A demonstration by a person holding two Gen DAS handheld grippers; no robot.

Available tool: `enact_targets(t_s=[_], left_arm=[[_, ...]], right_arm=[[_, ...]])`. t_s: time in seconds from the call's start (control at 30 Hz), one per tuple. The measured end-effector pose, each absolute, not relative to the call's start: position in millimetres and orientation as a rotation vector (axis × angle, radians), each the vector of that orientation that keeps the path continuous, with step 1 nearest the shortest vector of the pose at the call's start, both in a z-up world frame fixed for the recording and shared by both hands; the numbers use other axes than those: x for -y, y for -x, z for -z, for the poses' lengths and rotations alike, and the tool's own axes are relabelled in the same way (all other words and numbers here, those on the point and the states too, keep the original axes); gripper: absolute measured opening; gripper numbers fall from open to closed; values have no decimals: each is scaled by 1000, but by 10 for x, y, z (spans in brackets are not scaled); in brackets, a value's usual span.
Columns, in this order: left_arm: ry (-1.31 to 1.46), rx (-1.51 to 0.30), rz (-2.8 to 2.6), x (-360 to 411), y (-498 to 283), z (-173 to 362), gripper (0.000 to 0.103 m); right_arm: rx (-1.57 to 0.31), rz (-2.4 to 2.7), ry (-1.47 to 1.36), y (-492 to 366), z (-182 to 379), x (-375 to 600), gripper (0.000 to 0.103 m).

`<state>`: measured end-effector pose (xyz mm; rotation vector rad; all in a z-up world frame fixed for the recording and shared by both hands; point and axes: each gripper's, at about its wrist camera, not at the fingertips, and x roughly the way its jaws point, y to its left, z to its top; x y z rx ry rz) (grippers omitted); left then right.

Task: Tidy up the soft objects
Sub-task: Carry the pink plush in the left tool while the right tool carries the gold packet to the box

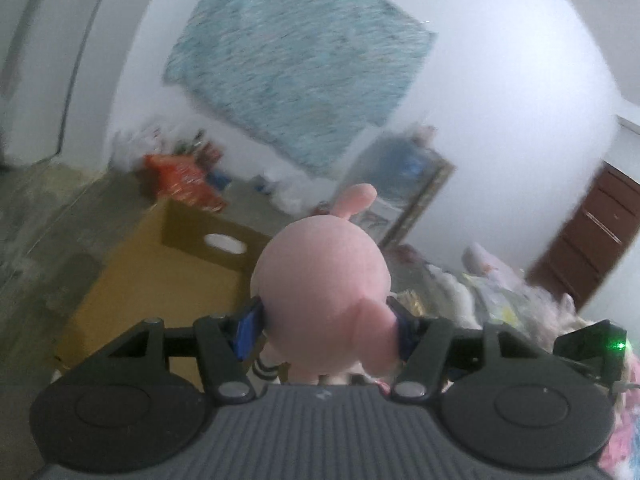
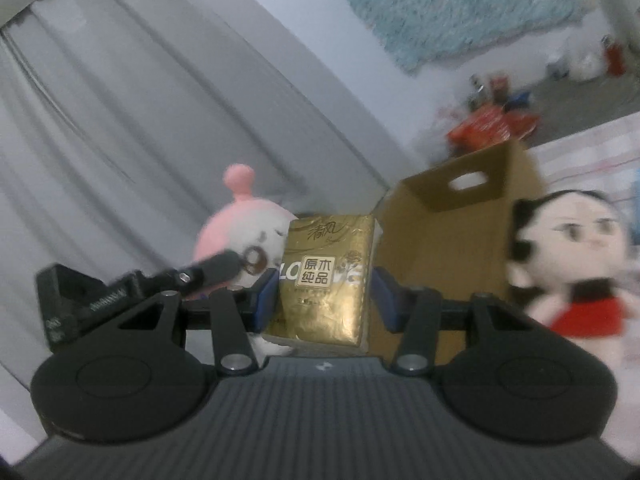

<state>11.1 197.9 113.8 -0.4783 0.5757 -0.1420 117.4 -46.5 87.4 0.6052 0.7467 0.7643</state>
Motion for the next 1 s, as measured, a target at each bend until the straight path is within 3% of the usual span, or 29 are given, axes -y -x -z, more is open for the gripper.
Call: enact_targets(t_s=[0.37,0.57,1.0], left_arm=[[569,-839,80,-2956,-1909,-181,65],[608,-978,92,-3258,-2618,381,65],[486,-1061,33,-3246,-3156,834,69]], right_arm=[[-1013,-570,-528,-2896,-254,-551,50],[-1081,-463,-438,-3423,132,-792,50],[-1125,-435,-356,-3847,726,-918,51]])
